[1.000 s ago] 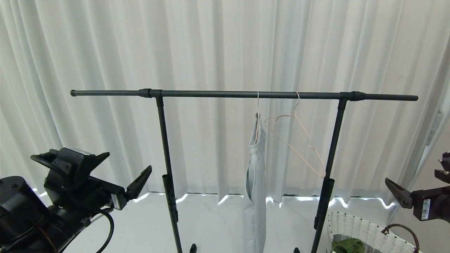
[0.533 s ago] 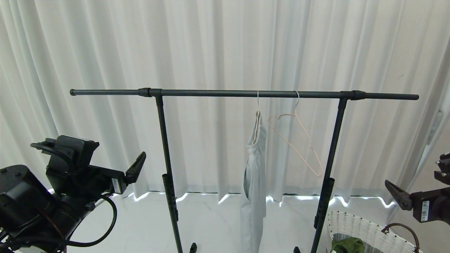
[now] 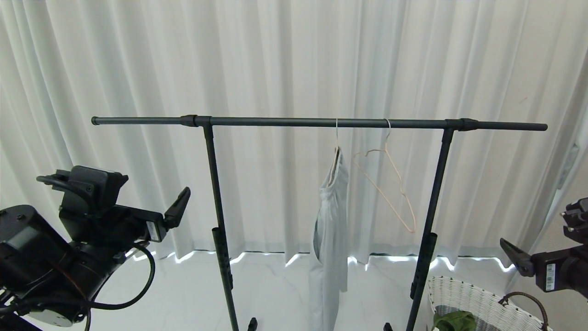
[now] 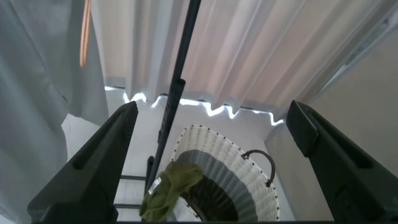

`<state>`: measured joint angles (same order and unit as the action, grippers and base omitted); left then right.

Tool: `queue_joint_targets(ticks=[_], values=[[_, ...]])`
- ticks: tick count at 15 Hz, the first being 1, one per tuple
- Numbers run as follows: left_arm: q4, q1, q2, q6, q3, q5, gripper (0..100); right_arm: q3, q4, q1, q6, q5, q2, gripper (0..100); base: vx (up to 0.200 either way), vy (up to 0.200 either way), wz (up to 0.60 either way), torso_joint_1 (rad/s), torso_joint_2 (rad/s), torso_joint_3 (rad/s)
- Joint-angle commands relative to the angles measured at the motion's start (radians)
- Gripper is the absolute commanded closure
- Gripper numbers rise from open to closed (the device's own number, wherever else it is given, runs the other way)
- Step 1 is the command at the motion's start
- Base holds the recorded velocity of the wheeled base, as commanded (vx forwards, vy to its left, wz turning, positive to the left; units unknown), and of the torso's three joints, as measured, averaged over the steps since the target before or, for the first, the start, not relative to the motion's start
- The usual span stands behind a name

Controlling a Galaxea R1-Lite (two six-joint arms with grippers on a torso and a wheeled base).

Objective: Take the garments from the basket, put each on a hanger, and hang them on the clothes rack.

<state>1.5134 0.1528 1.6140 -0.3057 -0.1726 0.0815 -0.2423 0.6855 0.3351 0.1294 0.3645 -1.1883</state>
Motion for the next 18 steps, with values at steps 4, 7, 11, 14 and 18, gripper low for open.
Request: queue_joint_targets(ticks=[4,7,11,14,18], values=[[0.001,0.011,0.012,0.043,0.084,0.001,0,0.0,0.002,-0.015,0.001,0.001,-0.008,0,0.0,0.0,0.0,-0.016,0.04,0.021],[-0.009,0.011,0.015,0.129,0.169,0.004,0,-0.002,0.0,-0.016,0.001,0.001,-0.008,0,0.0,0.0,0.0,-0.162,0.38,0.212],[-0.091,0.019,0.003,0.178,0.169,0.044,0,-0.002,0.002,-0.021,0.001,0.001,-0.008,0,0.0,0.0,0.0,-0.209,0.48,0.274],[-0.098,0.021,0.007,0.18,0.169,0.055,0,0.0,0.0,-0.022,0.001,0.001,-0.016,0,0.0,0.0,0.0,-0.199,0.48,0.284],[-0.104,0.076,0.012,0.209,0.169,0.046,0,0.0,0.0,-0.025,0.003,0.001,-0.014,0,0.0,0.0,0.0,-0.152,0.39,0.24]])
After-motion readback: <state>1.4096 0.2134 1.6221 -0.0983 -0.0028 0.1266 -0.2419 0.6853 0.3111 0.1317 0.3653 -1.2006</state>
